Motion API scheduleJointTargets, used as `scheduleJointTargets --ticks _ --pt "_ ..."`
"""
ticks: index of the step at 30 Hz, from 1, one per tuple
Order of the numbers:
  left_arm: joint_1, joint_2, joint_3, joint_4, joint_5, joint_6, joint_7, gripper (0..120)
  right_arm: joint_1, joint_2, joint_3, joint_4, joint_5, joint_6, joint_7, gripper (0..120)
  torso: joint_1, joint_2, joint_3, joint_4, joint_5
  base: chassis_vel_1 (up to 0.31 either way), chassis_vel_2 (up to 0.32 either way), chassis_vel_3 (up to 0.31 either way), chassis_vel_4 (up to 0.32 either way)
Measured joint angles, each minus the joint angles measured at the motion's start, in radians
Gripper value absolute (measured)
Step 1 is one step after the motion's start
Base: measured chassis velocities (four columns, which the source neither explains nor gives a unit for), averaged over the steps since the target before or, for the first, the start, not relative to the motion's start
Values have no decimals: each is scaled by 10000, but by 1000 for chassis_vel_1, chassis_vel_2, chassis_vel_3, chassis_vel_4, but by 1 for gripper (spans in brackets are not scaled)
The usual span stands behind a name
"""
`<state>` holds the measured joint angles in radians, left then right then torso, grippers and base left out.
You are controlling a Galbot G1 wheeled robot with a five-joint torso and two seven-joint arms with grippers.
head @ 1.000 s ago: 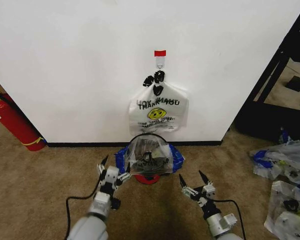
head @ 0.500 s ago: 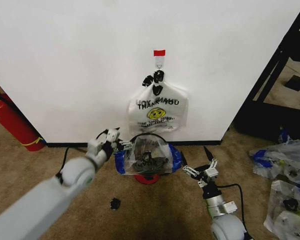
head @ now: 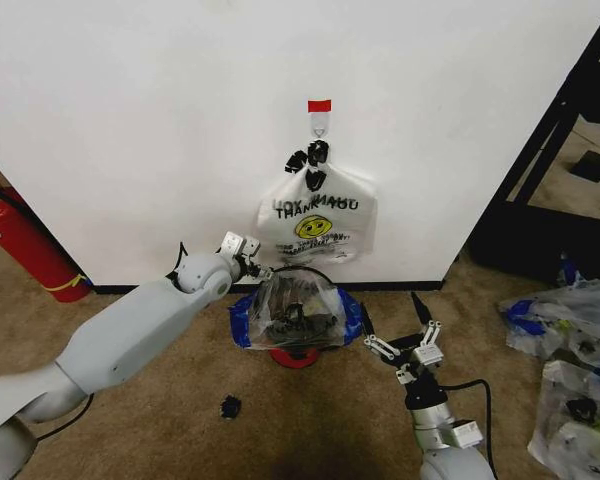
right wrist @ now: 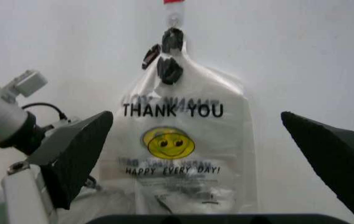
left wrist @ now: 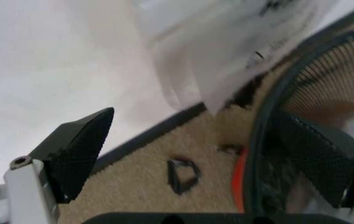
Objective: Pick up the garbage bag from the wall and place it over the trash bin.
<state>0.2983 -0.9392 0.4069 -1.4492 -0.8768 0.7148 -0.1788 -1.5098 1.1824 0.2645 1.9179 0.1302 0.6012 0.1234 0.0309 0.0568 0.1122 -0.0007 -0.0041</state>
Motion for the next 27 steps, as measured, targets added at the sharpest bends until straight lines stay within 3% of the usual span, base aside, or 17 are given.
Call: scheduleJointTargets --ticks 7,12,21,27 --pt "-407 -279 84 257 -20 288 564 99 74 104 -209 -192 -206 -27 142 100 -1 0 -1 -3 2 0 0 0 0" --pt "-796 -776 480 929 164 279 881 98 62 260 -252 -333 -316 -1 301 100 0 0 -1 -4 1 0 0 0 0" --pt "-1044 -1074 1172 1552 611 248 1093 94 -37 279 -153 -384 -341 81 388 100 -1 0 -1 1 1 0 0 0 0" --pt "-1285 -1414 1601 2036 577 230 1053 72 -76 330 -170 -489 -422 188 455 100 0 0 0 -5 2 0 0 0 0"
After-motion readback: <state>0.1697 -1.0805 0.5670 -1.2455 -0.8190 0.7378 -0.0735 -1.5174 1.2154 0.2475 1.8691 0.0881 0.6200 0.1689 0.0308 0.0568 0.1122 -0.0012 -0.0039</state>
